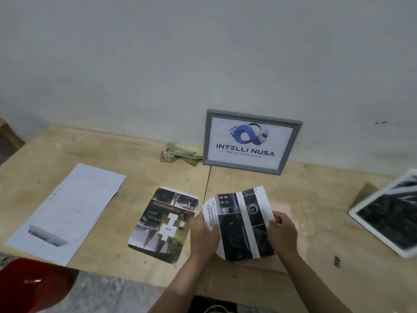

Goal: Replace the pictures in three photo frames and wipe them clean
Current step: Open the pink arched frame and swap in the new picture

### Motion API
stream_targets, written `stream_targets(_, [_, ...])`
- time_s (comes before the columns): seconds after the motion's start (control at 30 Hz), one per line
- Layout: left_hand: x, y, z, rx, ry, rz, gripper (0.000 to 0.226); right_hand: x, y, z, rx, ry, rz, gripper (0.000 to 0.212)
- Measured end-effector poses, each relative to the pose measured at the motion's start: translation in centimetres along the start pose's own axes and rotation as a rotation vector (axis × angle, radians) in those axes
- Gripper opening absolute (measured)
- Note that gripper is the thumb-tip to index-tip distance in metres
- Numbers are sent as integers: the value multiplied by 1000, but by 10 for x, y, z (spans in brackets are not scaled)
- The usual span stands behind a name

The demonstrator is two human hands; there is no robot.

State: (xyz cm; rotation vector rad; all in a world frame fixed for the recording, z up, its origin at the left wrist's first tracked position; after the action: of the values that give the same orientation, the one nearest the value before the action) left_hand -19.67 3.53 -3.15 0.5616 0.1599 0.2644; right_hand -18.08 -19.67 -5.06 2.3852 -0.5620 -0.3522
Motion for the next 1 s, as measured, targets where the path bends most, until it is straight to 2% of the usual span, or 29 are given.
stream_targets(0.1, [-9, -27, 1, 79, 19, -136, 30, -12, 13, 27, -19, -52, 49, 25])
stream_targets(0.27, [-16, -58, 7, 164, -120, -375, 49, -26, 25, 52, -88, -104, 0, 42])
stream_targets(0.37, [-13, -66, 1, 265, -194, -446, 57, -28, 24, 52, -130, -17, -95, 48])
stream_targets(0.47, [-9, -71, -2, 536, -319, -463, 62, -29, 22, 54, -242, 62, -196, 50])
stream_targets(0.53, [-7, -74, -10, 705, -324, -537, 70, -30, 19, 55, -374, 112, -266, 55])
stream_targets(0.6, [-7, -78, -17, 748, -309, -602, 75, -32, 16, 57, -464, 133, -301, 59])
stream_targets(0.83, [-7, -80, -21, 752, -326, -625, 80, -38, 13, 62, -554, 161, -266, 62])
stream_targets(1.0, [-11, -81, -22, 689, -332, -577, 77, -40, 12, 67, -504, 171, -219, 57])
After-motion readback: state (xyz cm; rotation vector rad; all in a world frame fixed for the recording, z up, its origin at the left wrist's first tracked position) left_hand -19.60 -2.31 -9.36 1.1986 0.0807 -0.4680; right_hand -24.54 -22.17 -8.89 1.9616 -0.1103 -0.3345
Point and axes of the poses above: each hand's wrist, its own x-axis towards the middle knuckle, its own y-axis out of the back of the hand, z = x × y, the point moved 5 cm from there along x, towards the middle knuckle, and after that the axes turned 3 degrees about z, right-handed, at the moved point
